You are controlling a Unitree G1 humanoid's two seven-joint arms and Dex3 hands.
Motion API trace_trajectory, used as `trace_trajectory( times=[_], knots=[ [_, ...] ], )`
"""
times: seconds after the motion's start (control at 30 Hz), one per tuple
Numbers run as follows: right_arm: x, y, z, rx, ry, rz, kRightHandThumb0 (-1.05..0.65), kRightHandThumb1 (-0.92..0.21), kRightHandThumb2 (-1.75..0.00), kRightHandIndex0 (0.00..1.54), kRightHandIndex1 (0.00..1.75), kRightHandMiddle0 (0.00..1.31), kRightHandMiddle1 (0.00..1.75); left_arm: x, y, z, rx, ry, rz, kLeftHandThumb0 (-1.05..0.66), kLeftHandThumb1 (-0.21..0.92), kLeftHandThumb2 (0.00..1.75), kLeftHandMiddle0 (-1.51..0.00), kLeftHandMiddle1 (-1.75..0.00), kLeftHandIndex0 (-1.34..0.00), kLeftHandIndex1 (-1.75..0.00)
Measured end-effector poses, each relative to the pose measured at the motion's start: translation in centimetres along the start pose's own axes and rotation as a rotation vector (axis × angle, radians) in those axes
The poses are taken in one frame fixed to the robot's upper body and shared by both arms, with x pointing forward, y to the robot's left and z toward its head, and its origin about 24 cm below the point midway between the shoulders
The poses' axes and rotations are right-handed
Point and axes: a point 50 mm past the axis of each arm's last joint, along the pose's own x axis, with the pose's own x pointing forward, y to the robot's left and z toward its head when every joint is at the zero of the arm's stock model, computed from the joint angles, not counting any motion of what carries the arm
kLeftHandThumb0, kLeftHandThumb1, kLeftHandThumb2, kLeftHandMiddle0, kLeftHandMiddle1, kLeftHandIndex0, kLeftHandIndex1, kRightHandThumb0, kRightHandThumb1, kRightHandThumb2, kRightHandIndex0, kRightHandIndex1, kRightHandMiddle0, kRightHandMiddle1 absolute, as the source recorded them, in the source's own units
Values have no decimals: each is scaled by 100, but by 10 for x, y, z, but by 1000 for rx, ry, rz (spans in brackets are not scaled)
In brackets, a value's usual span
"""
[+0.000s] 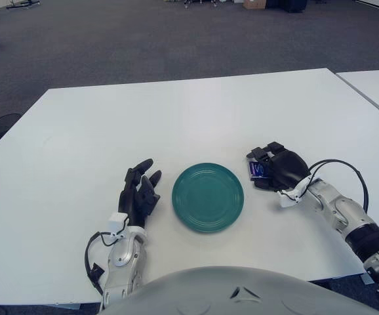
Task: Put the gum into the plate.
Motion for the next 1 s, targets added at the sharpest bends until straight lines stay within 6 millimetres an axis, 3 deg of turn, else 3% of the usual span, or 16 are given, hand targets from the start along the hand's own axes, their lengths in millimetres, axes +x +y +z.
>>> trace_trajectory(
  times=[0.2, 0.33, 0.37, 0.4, 0.5, 0.63, 0.83, 1.0],
  knots=[
    [4, 3, -4, -2, 29, -36, -80, -92, -75, 63, 24, 7, 84, 0, 1, -1, 1, -1, 5, -78, 92, 93, -51, -35, -20, -102],
    [6, 4, -6, -6, 36, -43, -79, -92, -72, 49, 92, 9, 100, 0, 2, -1, 1, -2, 7, -78, 92, 93, -51, -35, -20, -103],
    [6, 4, -6, -7, 36, -47, -79, -92, -70, 51, 122, 11, 119, 0, 2, -1, 1, -3, 8, -78, 92, 93, -51, -35, -20, -103],
    [7, 4, -6, -8, 36, -50, -79, -92, -69, 51, 141, 12, 132, 0, 2, -1, 1, -3, 9, -78, 92, 93, -52, -35, -20, -103],
    [8, 4, -7, -8, 33, -60, -72, -92, -62, 57, 164, 22, 160, 0, 2, -1, 0, -4, 10, -78, 92, 93, -52, -35, -21, -103],
    [11, 4, -9, -8, 23, -55, -65, -92, -56, 65, 172, 36, 172, 0, 2, 0, -1, -5, 11, -79, 92, 92, -51, -35, -20, -103],
    [13, 2, -8, -10, -1, -49, -57, -92, -53, 74, 174, 52, 174, 0, 2, 0, -2, -6, 9, -78, 92, 93, -51, -34, -19, -102],
    [13, 2, -8, -12, -9, -49, -50, -92, -56, 78, 175, 57, 175, 0, 3, 0, -5, -6, 6, -77, 92, 93, -51, -34, -19, -102]
  ],
)
